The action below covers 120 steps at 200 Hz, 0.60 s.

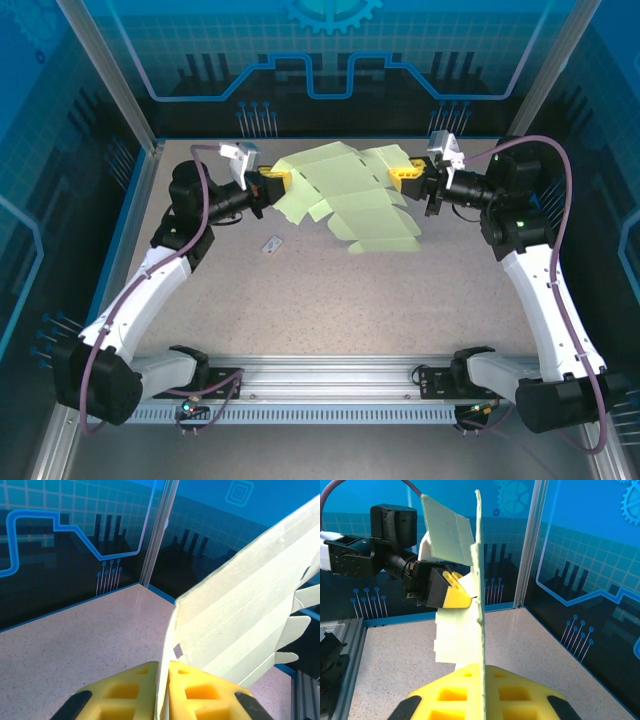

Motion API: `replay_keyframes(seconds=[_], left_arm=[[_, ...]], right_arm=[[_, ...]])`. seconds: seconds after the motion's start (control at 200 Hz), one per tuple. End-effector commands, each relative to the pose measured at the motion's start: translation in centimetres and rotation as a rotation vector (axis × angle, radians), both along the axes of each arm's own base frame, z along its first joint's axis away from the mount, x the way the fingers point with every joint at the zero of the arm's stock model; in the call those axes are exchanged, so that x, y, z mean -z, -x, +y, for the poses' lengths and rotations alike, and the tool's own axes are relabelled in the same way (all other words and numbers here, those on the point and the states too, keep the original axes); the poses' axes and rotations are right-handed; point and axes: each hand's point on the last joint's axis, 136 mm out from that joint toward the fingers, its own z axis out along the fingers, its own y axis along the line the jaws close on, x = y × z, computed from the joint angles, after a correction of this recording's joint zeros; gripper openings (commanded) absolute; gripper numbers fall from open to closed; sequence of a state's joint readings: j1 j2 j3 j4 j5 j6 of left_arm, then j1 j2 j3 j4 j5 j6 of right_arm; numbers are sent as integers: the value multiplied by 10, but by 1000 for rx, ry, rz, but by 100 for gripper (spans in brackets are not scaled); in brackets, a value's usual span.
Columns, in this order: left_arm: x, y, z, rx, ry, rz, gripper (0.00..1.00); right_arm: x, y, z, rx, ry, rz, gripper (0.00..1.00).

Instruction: Fold the paper box

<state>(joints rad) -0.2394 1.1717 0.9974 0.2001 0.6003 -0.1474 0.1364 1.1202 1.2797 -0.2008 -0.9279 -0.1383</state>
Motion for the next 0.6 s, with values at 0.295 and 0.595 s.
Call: replay_keyframes(seconds=[0.295, 0.595], left_arm=[[4, 12, 6, 12, -187, -85, 0], [18, 1, 3, -74, -464, -77, 0]], right_arm=[[56, -47, -34, 330, 179, 135, 46], [32, -19, -39, 461, 342, -21, 64]])
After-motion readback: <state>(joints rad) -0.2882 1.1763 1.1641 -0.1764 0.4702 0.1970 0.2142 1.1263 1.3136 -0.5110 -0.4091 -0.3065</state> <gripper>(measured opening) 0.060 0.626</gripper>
